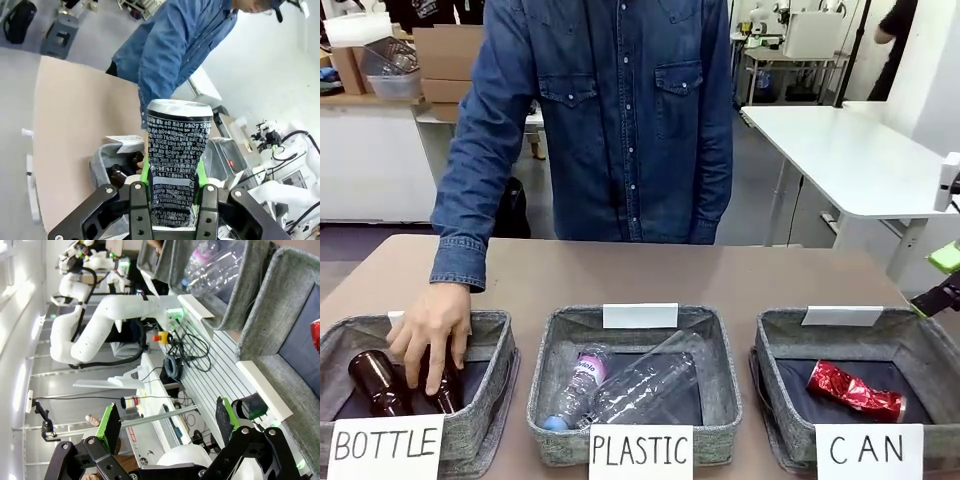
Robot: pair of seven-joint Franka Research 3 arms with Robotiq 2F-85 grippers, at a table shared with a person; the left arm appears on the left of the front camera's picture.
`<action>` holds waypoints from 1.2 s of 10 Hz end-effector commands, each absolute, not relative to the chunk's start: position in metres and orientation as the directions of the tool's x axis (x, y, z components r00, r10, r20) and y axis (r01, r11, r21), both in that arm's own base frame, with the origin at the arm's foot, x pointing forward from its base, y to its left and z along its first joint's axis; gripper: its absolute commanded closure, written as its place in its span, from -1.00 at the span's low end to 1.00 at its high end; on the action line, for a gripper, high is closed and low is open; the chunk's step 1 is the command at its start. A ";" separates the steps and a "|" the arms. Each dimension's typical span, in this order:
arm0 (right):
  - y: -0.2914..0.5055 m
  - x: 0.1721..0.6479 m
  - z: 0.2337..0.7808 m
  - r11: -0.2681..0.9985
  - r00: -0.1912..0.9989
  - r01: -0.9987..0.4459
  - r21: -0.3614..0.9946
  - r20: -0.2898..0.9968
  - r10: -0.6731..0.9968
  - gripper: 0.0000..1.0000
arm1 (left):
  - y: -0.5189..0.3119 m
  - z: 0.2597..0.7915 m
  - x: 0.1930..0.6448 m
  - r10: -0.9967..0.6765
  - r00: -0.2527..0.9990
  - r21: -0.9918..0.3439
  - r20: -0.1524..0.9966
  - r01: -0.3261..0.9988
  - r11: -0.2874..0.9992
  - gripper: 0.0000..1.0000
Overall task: Sort the can waste into the basket.
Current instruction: Pick up the can waste from the table and place it in the right Fabric basket.
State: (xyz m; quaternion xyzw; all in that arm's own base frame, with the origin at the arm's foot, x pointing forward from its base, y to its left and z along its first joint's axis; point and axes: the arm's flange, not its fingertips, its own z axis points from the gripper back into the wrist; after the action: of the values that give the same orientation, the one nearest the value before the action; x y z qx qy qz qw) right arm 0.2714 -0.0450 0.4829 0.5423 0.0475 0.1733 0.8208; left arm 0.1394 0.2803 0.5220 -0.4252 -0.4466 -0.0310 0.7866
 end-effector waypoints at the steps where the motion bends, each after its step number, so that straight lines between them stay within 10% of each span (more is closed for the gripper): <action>1: -0.048 0.271 0.483 0.349 0.926 -0.260 0.900 0.130 0.355 -1.00 | 0.265 0.533 0.155 0.264 0.621 -0.617 0.738 0.462 0.636 0.27; 7: -0.048 0.271 0.483 0.349 0.926 -0.260 0.900 0.130 0.355 -1.00 | 0.089 0.565 0.244 -0.151 0.748 -0.550 0.646 0.594 0.586 0.27; 12: -0.044 0.271 0.483 0.352 0.935 -0.234 0.906 0.110 0.338 -1.00 | -0.166 0.557 0.299 -0.623 0.455 -0.277 0.637 0.888 0.366 0.27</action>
State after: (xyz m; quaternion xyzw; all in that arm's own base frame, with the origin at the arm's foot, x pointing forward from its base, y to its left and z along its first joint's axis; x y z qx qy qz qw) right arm 0.2714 -0.0441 0.4829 0.5419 0.0487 0.1740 0.8208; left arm 0.2708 -0.1324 0.5604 -0.3305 -0.2029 -0.4358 0.8122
